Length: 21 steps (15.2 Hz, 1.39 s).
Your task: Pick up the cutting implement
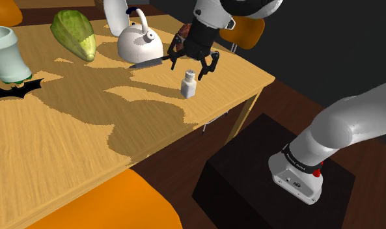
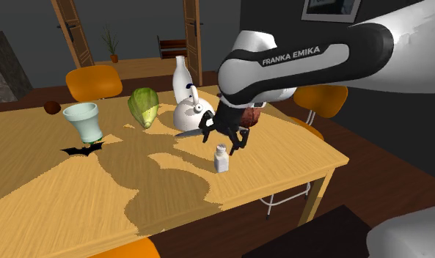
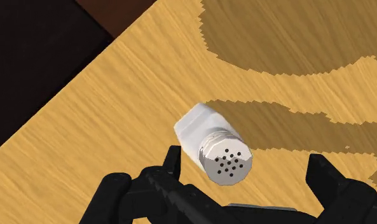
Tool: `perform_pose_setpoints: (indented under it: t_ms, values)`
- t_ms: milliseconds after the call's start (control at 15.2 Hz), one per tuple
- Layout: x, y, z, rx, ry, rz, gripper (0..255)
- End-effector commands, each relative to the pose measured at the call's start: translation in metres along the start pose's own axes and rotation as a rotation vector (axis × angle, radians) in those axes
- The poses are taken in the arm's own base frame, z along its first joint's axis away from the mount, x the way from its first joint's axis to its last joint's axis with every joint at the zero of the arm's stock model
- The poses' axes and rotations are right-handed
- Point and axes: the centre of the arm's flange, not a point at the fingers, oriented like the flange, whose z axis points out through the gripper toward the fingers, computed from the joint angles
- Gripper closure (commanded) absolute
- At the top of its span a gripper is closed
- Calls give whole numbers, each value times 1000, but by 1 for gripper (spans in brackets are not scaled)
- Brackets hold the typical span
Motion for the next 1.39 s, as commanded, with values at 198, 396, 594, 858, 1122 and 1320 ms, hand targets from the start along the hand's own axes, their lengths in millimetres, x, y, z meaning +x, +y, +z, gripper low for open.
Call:
perform_pose_setpoints:
  t_ms: [198, 396, 594, 858, 1122, 1320]
  values:
    - [17, -49, 22, 64, 39, 190, 0]
    - [32, -78, 33, 100, 62, 301, 0]
    - [49, -105, 43, 137, 85, 411, 0]
    - [78, -138, 54, 185, 117, 558, 0]
    - [91, -147, 68, 203, 129, 615, 0]
    - [93, -143, 83, 203, 129, 615, 0]
